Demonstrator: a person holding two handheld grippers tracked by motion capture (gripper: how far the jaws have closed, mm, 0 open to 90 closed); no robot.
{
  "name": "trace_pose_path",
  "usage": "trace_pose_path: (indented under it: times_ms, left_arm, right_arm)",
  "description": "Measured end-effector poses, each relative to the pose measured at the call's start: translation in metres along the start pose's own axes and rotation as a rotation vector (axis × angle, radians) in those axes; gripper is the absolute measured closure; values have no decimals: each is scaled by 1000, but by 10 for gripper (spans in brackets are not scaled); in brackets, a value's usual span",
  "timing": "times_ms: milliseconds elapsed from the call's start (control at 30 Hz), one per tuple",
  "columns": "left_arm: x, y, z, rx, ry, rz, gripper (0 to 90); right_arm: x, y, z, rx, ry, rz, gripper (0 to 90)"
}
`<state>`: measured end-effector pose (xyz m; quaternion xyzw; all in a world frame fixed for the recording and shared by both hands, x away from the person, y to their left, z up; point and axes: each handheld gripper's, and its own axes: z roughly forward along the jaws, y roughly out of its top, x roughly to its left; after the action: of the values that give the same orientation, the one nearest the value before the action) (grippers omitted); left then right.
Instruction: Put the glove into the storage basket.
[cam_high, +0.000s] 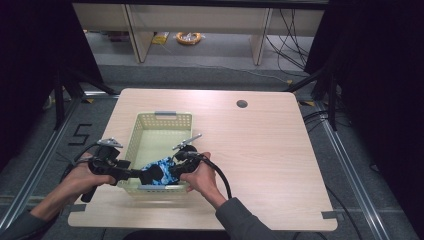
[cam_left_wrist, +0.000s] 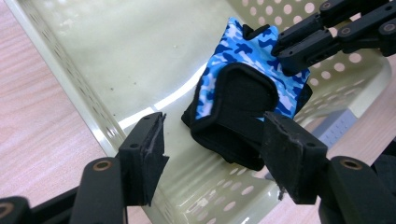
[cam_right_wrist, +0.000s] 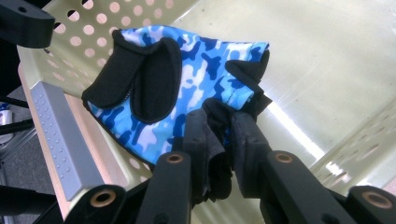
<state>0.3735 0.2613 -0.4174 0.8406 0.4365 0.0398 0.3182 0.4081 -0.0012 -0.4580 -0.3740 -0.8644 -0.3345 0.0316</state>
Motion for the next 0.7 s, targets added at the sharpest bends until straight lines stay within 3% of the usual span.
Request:
trace_pose_path:
  times_ms: [67,100,200,267,367,700]
  left_arm:
    - [-1,-1,-1,3,6,-2,373]
    - [-1,-2,-1,-15,10,-7,363]
    - [-4,-3,-4,-34,-1,-24,356]
    - [-3,-3,-7,-9,-6,-7,356]
    - [-6,-4,-9,-20,-12,-5,354]
    - [-19,-4,-9,-54,-33,6,323]
  right_arm:
    - [1,0,-1,4,-2,5,750]
    - [-1,1,0,-17,-1,-52,728]
    - [3,1,-2,-12,-18,-67,670]
    - [4,2,-2,-10,-17,-71,646]
    - [9,4,-8,-3,-49,-105,599]
    - [7,4,-32,-87,-16,-89,538]
